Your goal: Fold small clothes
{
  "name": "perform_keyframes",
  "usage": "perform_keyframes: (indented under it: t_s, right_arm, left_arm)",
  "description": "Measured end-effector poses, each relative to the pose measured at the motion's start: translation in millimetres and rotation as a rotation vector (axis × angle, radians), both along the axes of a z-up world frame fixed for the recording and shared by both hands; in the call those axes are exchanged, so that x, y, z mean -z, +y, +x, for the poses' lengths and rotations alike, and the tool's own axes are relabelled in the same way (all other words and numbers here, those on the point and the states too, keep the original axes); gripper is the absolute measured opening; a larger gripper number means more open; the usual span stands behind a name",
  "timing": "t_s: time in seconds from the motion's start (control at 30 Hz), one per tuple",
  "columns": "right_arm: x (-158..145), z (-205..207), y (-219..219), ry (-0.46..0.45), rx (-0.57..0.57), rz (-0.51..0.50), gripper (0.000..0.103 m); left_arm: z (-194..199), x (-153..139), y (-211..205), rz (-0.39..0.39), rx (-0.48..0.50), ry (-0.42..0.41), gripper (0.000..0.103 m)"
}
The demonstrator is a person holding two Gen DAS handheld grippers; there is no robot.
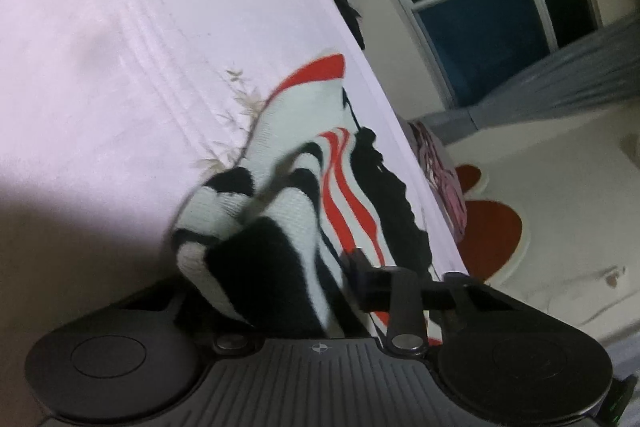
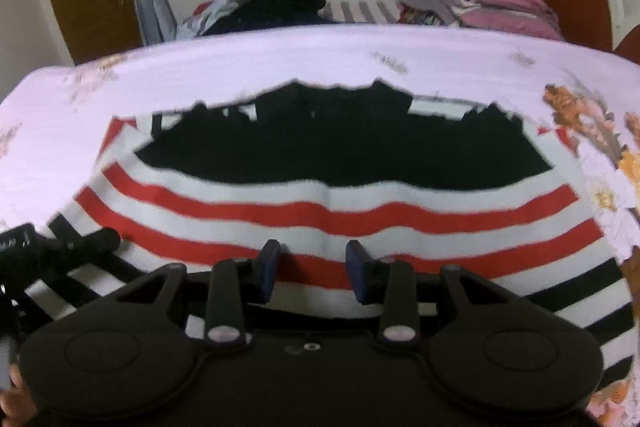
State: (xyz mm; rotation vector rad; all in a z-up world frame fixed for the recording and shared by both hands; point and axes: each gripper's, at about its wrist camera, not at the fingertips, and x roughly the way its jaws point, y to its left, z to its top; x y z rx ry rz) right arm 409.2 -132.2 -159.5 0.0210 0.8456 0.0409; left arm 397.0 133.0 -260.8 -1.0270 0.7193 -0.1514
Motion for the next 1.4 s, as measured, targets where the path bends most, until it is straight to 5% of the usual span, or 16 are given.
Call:
perform_keyframes:
  t_s: [0.37,0.77,1.0,1.17,1.23,1.37,1.4]
  right_arm:
    - [-3.4,0.5,-22.2,-0.014,-0.04,0.126,0.038]
    - [-35.1,-26.9,-127.4,-0.075,0.077,0.243,0.042]
    - [-36.2,-56.2,-197.4,-0.083,0.199,0.252,0.042]
    - [-35.2,-71.0,-232.3,-0.086,0.255,0.263,0.043]
    - [-38.3,-72.9,-243.2,-0.088,0.261,0.295,0.043]
    - [-48.8,-64.7,-251.4,-0.101,0.241,0.39,0.051]
    - [-51.6,-61.5,-249.6,-0.102,0.225,0.409,0.053]
  left_arm:
    - [3.4,-48.5,-30.5,0.139,-0.014,-0.085,0.018]
    - [31.0,-136.1,-151.7,0.334,0.224,-0.307,0.018]
    - [24.3,-129.9,-238.3,0.418,0.433,-0.336,0.018]
    - [3.7,-108.1,-287.0,0.591,0.545,-0.313,0.019]
    - [-1.6,-108.4,-290.6,0.645,0.562,-0.312,0.023]
    - [-16.5,-124.1,-287.4,0.637,0.609,-0.318,0.074]
    - [-24.2,-128.4,-288.8,0.644,0.623,-0.327,0.078]
